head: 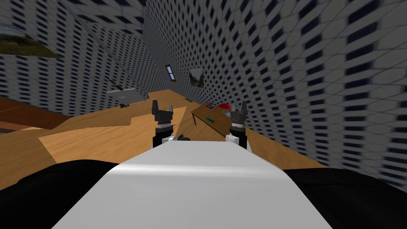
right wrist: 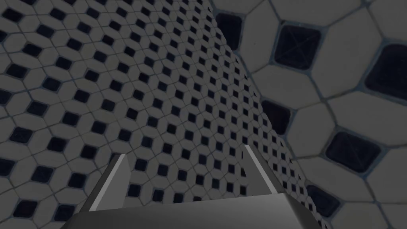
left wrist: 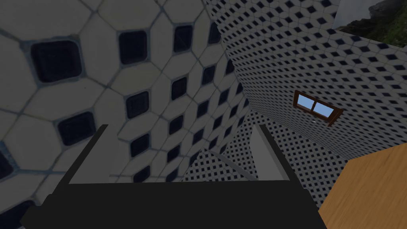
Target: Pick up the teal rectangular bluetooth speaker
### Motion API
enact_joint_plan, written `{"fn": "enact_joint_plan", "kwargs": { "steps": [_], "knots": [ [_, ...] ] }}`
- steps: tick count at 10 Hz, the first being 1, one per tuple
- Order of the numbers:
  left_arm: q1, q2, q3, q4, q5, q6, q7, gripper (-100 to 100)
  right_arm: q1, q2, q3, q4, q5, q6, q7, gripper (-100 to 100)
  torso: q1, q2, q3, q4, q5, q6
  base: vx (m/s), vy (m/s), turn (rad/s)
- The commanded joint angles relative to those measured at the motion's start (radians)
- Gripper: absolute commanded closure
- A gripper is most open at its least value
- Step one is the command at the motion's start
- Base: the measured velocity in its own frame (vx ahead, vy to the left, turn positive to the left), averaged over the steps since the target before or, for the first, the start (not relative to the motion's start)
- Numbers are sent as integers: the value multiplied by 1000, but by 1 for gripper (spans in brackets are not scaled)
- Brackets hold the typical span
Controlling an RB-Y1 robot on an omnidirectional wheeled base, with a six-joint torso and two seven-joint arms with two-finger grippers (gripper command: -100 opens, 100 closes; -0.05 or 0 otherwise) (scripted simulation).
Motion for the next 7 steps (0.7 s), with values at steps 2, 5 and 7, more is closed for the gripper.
{"fn": "enact_joint_plan", "kwargs": {
  "steps": [2,5,7],
  "knots": [
    [0,0,0,0,0,0,0,0,-29,-76,27,55,15,-9,1,-100,3,-3,-1,0,1,-1,72,91,142],
    [0,0,0,0,0,0,0,0,-72,-164,74,146,40,-24,5,-100,10,-9,-5,-2,2,0,137,151,149],
    [0,0,0,0,0,0,0,0,-89,-214,94,189,51,-31,7,-100,7,-8,-5,-2,2,0,98,80,98]
  ]
}}
